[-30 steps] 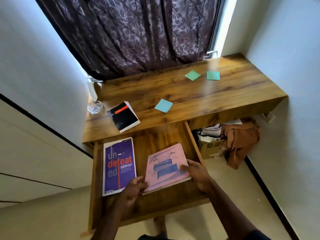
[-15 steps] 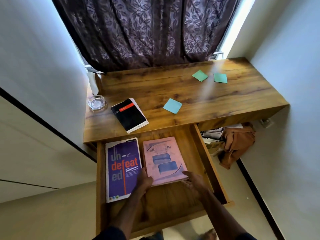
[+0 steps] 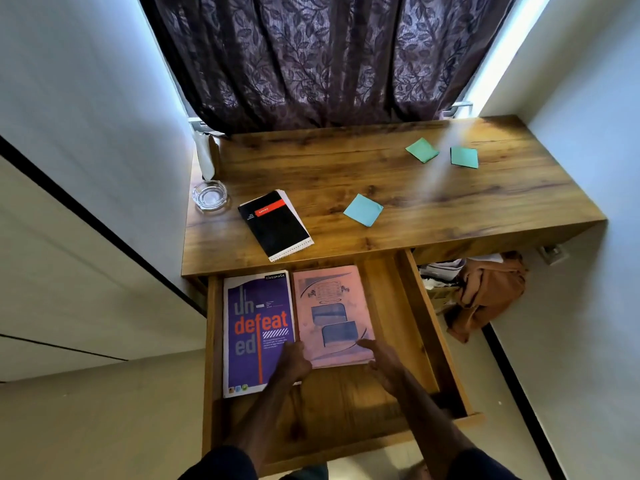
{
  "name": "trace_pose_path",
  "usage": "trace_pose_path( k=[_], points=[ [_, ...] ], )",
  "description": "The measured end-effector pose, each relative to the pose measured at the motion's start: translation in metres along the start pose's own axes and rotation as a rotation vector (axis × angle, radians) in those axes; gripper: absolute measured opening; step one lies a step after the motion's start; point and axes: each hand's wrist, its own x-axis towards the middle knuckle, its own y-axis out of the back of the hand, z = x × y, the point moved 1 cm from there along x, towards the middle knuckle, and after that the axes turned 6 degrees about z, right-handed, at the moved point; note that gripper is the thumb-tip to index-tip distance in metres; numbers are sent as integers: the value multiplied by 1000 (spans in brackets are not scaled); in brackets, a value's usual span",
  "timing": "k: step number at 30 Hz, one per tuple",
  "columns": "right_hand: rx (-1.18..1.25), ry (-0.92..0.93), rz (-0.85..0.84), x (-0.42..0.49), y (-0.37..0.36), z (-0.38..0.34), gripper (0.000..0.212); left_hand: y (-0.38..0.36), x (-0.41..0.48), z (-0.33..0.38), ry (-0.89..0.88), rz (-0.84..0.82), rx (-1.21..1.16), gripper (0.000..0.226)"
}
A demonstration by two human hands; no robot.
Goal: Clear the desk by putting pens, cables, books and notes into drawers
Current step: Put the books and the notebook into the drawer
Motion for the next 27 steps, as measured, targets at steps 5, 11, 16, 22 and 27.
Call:
trace_pose_path(
  k=[5, 11, 16, 22, 27],
  points=[
    [-29, -21, -6, -10, -3, 6, 47, -7, -7, -2, -71, 12, 47, 53],
    [-44, -63, -61, -16, 1, 6, 25, -13, -12, 3, -107, -1, 105, 54],
    [-26, -56, -56, -16, 7, 6, 31, -25, -20, 12, -115, -25, 154, 53],
    [-126, -52, 12, -14, 18, 5, 5, -41, -33, 13, -154, 50, 228, 55],
    [-207, -19, 42, 0, 31, 11, 50, -52, -40, 0, -259, 42, 432, 64]
  ],
)
